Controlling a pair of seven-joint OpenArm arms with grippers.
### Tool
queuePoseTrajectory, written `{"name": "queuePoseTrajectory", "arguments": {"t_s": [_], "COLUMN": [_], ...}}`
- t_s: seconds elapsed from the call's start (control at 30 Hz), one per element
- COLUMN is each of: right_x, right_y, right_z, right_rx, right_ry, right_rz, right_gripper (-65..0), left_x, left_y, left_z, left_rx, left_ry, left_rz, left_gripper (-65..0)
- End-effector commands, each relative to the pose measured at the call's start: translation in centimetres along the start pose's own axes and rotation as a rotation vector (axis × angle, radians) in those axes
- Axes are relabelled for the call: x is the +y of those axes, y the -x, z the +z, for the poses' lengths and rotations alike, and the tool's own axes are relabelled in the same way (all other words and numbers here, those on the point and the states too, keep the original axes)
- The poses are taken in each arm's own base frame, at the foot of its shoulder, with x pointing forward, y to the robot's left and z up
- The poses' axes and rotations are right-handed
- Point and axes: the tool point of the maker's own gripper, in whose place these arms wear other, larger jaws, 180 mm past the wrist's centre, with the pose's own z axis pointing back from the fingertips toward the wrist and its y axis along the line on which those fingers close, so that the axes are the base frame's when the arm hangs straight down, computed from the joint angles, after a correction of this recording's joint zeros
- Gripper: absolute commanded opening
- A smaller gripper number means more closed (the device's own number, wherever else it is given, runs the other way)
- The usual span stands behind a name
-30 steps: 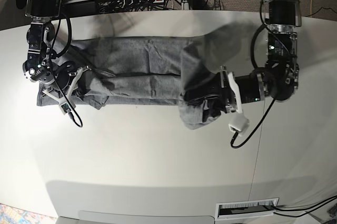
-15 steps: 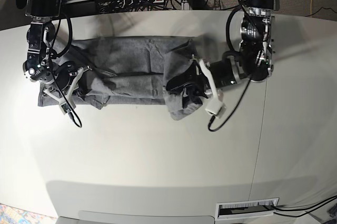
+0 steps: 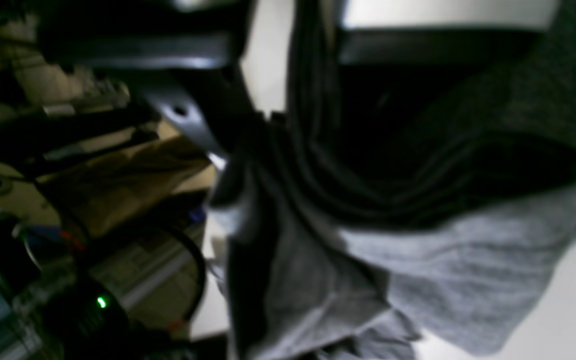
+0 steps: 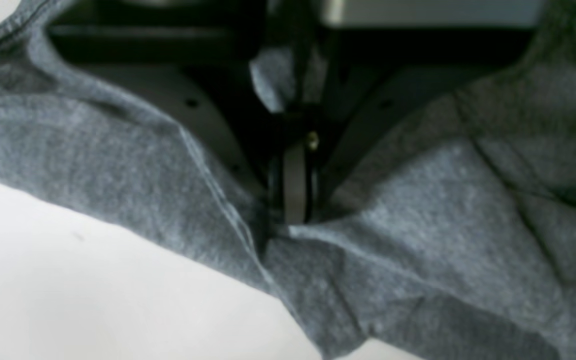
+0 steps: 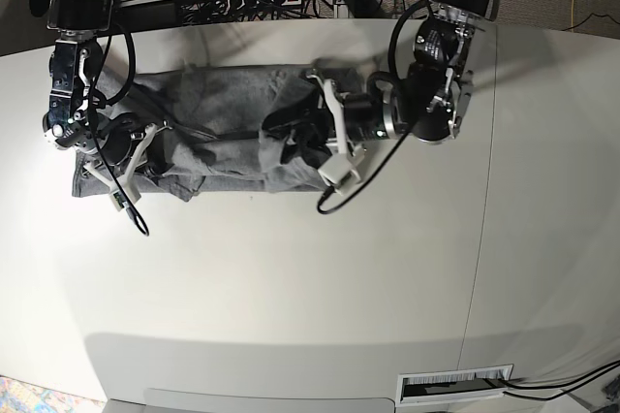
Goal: Fold the T-shirt properly
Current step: 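Carry the strip end with the left gripper toward the right gripper, then lower the folded end onto the strip and release with the left gripper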
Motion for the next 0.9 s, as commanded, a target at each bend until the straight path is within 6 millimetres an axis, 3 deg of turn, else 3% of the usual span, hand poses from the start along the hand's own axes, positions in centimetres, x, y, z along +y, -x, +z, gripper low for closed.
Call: {"name": "queuePoseTrajectory", "arguments": {"t_s": [0.0,0.17,0.4,0.57,0.77,0.87], "right_x": [-0.7,-0.7,-0.7,-0.7,-0.7,-0.7], "right_y": [-1.6,-1.5,-1.5,-1.5,-1.5,-1.5], "right_z": [0.5,0.5,0.5,0.5,0.6,0.6], "right_rx": [-0.045,-0.044,-0.044,-0.044,-0.044,-0.043], "right_ry": [0.011,0.011,0.011,0.011,0.012,0.012], "right_rz": [0.009,0.009,0.009,0.009,0.010,0.010], "right_gripper": [-65.0,-65.0,-65.0,-65.0,-65.0,-65.0], "left_x": [-0.5,0.2,1.4,0.7,-1.3,-1.7], "left_y": [-1.6,-1.4,-3.3,-4.8,-6.5,-6.2], "left_z": [-0.3,-1.4,-1.4,-2.3,-4.3,-4.9], "left_rx": [-0.046,-0.036,-0.075,-0.103,-0.145,-0.120], "left_ry": [0.015,-0.059,-0.127,-0.111,-0.057,-0.050], "left_rz": [-0.045,-0.172,-0.264,-0.276,-0.259,-0.253], "left_gripper": [-65.0,-65.0,-64.4,-43.7,-42.8,-42.9]}}
